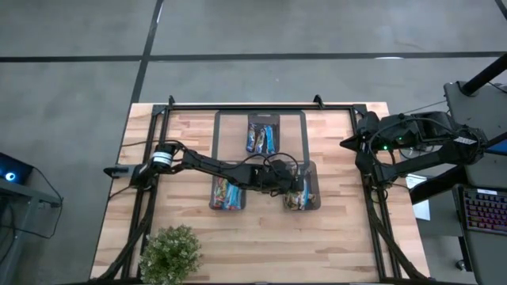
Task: Pick and place Granola Bars by type
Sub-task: Put the orange granola bar into the bottom right black bin, then return to Home Position
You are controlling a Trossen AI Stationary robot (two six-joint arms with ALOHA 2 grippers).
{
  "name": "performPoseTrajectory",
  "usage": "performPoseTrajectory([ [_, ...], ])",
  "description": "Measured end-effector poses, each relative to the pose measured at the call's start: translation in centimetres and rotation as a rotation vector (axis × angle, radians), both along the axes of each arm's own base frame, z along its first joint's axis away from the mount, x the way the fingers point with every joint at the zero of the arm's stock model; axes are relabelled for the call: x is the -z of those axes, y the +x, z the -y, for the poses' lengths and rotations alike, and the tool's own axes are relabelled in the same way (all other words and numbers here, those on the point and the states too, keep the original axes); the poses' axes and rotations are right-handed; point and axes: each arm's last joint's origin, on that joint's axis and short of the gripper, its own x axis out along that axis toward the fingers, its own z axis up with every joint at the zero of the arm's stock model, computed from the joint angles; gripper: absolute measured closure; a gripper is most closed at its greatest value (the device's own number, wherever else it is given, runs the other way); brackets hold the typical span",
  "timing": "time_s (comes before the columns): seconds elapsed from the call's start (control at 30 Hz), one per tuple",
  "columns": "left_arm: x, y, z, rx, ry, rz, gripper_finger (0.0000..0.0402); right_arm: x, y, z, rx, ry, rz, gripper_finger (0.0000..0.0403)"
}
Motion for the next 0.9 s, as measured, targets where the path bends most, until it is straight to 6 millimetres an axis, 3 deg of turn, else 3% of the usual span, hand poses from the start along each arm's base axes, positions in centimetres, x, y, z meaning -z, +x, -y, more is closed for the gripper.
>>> performPoseTrajectory([
  [0.13,0.05,0.02,0.00,0.005,0.000,-0.002,0.0293,0.00,0.00,-0.01,-0.001,0.000,0.000,0.0394],
  [0.43,0.08,0.03,-0.15,0.011,-0.021,-0.003,0.0213,0.00,0.00,-0.01,-0.002,0.001,0.000,0.0394],
  [0.9,0.08,0.05,-0.04,0.044,-0.028,-0.004,0.0207,0.00,0.00,-0.01,-0.002,0.001,0.000,0.0394],
])
